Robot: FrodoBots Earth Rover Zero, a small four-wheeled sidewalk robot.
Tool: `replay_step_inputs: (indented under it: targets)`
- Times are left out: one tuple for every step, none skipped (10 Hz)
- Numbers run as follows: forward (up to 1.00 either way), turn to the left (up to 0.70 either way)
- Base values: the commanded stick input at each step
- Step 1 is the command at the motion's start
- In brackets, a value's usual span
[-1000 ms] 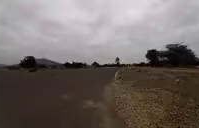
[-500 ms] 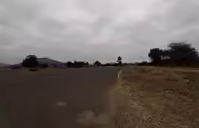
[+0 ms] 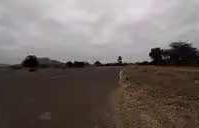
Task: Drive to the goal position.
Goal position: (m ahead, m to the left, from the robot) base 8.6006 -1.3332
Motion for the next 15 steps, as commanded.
replay_step_inputs:
  targets:
    - [0.85,-0.04]
    - [0.85,-0.13]
    - [0.85,-0.20]
    - [0.85,-0.24]
    - [0.85,-0.23]
    - [0.85,-0.08]
    - [0.85,0.00]
    - [0.85,0.00]
    - [0.85,0.00]
    - [0.85,0.00]
    - [0.85,0.00]
    - [0.85,0.00]
    - [0.85,-0.05]
    - [0.85,-0.12]
    - [0.85,-0.19]
